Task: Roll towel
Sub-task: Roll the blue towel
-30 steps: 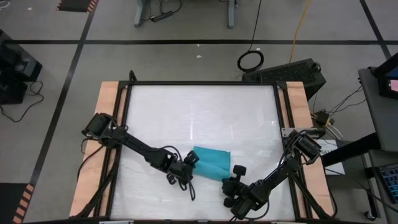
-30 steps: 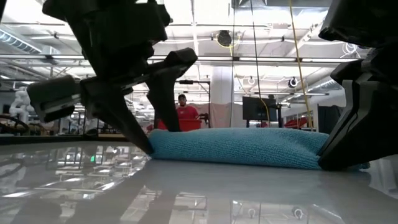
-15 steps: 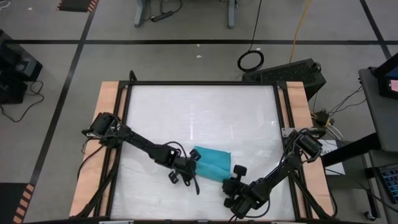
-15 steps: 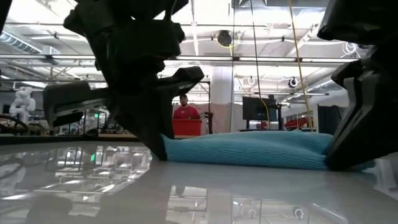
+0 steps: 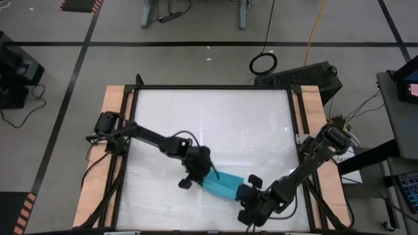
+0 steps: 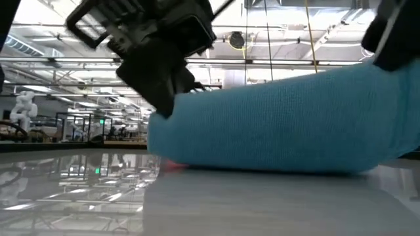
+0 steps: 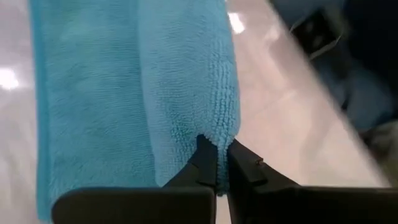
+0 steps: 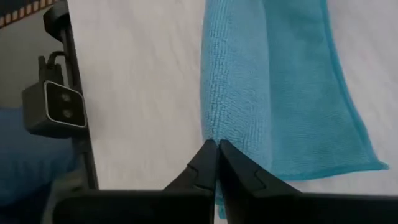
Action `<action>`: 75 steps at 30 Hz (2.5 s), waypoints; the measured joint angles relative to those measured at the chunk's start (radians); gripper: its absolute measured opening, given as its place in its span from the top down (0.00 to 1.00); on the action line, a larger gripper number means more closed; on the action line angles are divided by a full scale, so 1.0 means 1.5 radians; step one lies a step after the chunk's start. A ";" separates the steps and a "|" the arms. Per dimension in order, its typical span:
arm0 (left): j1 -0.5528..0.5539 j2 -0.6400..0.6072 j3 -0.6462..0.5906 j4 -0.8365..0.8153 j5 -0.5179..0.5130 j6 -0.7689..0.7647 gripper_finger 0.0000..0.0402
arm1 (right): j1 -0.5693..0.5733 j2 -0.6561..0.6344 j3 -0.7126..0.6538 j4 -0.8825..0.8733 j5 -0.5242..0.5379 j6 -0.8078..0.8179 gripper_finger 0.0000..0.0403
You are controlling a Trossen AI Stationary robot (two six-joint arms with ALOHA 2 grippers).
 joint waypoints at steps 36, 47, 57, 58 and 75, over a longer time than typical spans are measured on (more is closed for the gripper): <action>0.062 0.048 0.001 -0.038 -0.020 -0.131 0.98 | -0.034 -0.020 -0.089 0.100 -0.006 -0.300 0.57; 0.065 0.048 0.001 -0.039 -0.022 -0.131 0.98 | 0.022 0.065 -0.089 0.062 0.144 -0.362 0.45; 0.065 0.048 0.001 -0.044 -0.008 -0.131 0.98 | 0.001 0.112 -0.087 0.045 0.200 -0.332 0.63; 0.065 0.048 0.001 -0.045 -0.003 -0.131 0.98 | -0.003 0.112 -0.087 0.041 0.196 -0.313 0.66; 0.063 0.048 0.001 -0.075 0.093 -0.166 0.98 | -0.057 0.037 -0.090 0.180 -0.102 -0.153 0.99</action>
